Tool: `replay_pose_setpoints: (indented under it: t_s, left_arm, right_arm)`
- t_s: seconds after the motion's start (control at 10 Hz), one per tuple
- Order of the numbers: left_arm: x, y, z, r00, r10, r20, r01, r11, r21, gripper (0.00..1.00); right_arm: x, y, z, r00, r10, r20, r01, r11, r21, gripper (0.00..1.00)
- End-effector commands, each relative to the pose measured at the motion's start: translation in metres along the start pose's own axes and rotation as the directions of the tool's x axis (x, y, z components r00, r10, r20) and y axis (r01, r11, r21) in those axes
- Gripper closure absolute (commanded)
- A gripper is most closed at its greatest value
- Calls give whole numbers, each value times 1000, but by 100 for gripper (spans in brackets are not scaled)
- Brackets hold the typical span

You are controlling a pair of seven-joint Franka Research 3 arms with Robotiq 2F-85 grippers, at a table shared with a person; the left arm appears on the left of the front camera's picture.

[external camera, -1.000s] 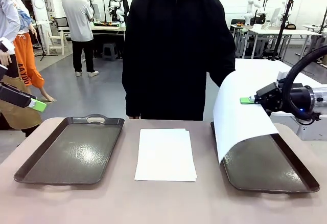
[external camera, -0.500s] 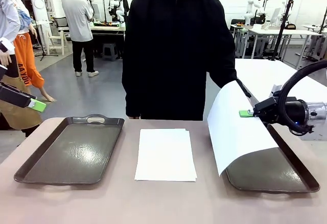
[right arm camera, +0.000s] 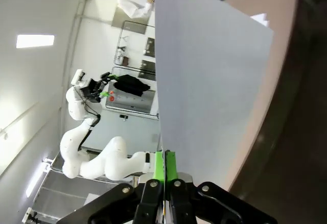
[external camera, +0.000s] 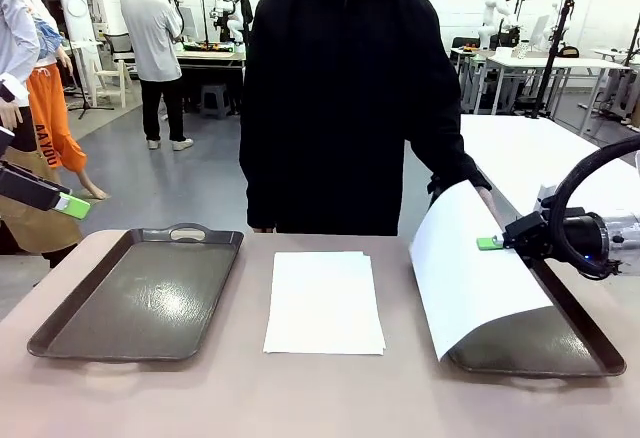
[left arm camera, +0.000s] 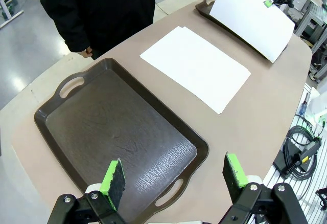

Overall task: Sort the A4 documents.
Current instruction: Place the A4 Paper in the designated Handle tray.

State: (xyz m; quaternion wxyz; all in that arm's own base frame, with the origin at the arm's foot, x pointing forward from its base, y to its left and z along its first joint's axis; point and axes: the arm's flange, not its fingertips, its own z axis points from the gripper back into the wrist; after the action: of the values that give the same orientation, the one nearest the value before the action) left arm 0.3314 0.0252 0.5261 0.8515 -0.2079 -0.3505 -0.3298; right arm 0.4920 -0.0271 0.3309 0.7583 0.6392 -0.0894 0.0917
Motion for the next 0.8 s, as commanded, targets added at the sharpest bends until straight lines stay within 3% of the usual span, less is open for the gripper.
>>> replay_pose_setpoints:
  t_s: [0.0,0.4,0.7]
  left_arm:
    - [-1,2,-1,1000,-17,7,17,1000,-15,0]
    - [-1,2,-1,1000,-17,7,17,1000,-15,0]
    - [-1,2,-1,1000,-17,7,17,1000,-15,0]
  right_arm:
    - [7,-6,5,999,-24,-32,20,994,-112,99]
    - [9,-11,28,999,-40,-8,36,960,-276,99]
    - [14,-8,34,1000,1,-19,-11,842,-540,99]
